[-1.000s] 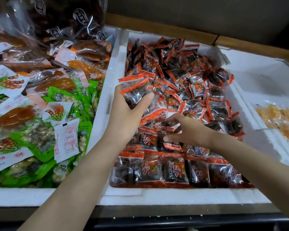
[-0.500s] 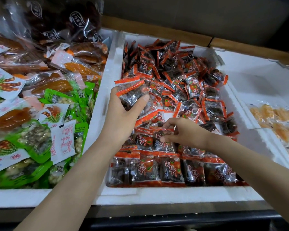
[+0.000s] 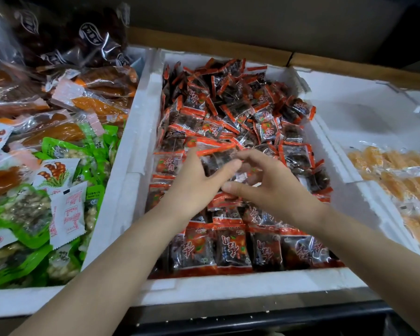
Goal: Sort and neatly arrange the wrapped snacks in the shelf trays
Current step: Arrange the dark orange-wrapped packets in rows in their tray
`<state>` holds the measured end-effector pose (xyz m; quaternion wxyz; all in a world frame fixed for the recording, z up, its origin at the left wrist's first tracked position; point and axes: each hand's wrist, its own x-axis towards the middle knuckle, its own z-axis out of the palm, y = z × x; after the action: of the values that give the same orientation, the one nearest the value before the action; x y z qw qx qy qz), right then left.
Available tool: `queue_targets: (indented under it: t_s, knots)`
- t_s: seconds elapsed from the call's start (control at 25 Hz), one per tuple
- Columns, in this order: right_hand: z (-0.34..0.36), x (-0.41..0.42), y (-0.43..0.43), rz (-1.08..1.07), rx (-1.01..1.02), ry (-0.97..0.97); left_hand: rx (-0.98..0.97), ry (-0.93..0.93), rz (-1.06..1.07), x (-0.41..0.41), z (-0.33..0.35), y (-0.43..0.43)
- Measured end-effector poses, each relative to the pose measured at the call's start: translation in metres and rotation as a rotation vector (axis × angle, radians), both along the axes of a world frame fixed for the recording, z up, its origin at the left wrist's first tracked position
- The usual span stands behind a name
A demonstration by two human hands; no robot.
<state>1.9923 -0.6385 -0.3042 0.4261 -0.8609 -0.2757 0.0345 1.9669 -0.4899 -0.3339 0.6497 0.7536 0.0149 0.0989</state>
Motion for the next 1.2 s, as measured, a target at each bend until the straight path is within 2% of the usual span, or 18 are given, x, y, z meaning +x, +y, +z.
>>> queue_targets:
  t_s: [0.12, 0.2, 0.28, 0.36, 0.44, 0.56, 0.68, 0.8, 0.88, 0.92, 0.96, 1.04, 1.12, 1.2]
  knots:
    - [0.002, 0.010, -0.015, -0.074, 0.054, -0.024, -0.107, 0.132, -0.102, 0.015, 0.002, -0.016]
    - [0.005, 0.017, -0.026, -0.128, 0.115, 0.058, -0.220, 0.200, -0.165, 0.022, 0.003, -0.020]
    - [0.007, 0.023, -0.038, -0.139, 0.238, 0.240, -0.217, 0.157, -0.173, 0.026, -0.001, -0.024]
    - [0.007, 0.028, -0.049, -0.218, 0.269, 0.315, -0.199, 0.075, -0.118, 0.029, -0.004, -0.025]
    - [0.003, 0.031, -0.056, -0.317, 0.116, 0.326, -0.222, -0.011, -0.020, 0.030, -0.003, -0.022]
    - [-0.015, 0.033, -0.053, -0.256, -0.250, 0.345, -0.281, -0.099, 0.130, 0.035, -0.003, -0.011]
    - [-0.027, 0.031, -0.043, -0.198, -0.576, 0.212, -0.280, -0.102, 0.168, 0.037, -0.007, -0.007]
    - [-0.019, 0.031, -0.039, -0.235, -0.802, 0.042, -0.278, -0.089, 0.179, 0.038, -0.010, -0.007]
    - [-0.017, 0.031, -0.042, -0.218, -0.894, 0.019, -0.264, -0.070, 0.185, 0.038, -0.011, -0.007]
    - [-0.016, 0.031, -0.043, -0.189, -0.863, 0.002, -0.252, -0.064, 0.175, 0.037, -0.011, -0.008]
    - [-0.015, 0.031, -0.044, -0.166, -0.745, -0.023, -0.238, -0.064, 0.156, 0.036, -0.011, -0.008]
    - [-0.006, 0.030, -0.038, -0.152, -0.306, 0.005, -0.189, -0.063, 0.087, 0.033, -0.009, -0.012]
    - [0.004, 0.034, -0.029, -0.132, 0.022, 0.172, -0.115, -0.074, 0.016, 0.031, -0.007, -0.016]
    - [0.009, 0.038, -0.023, -0.088, 0.081, 0.240, -0.056, -0.076, -0.013, 0.032, -0.009, -0.017]
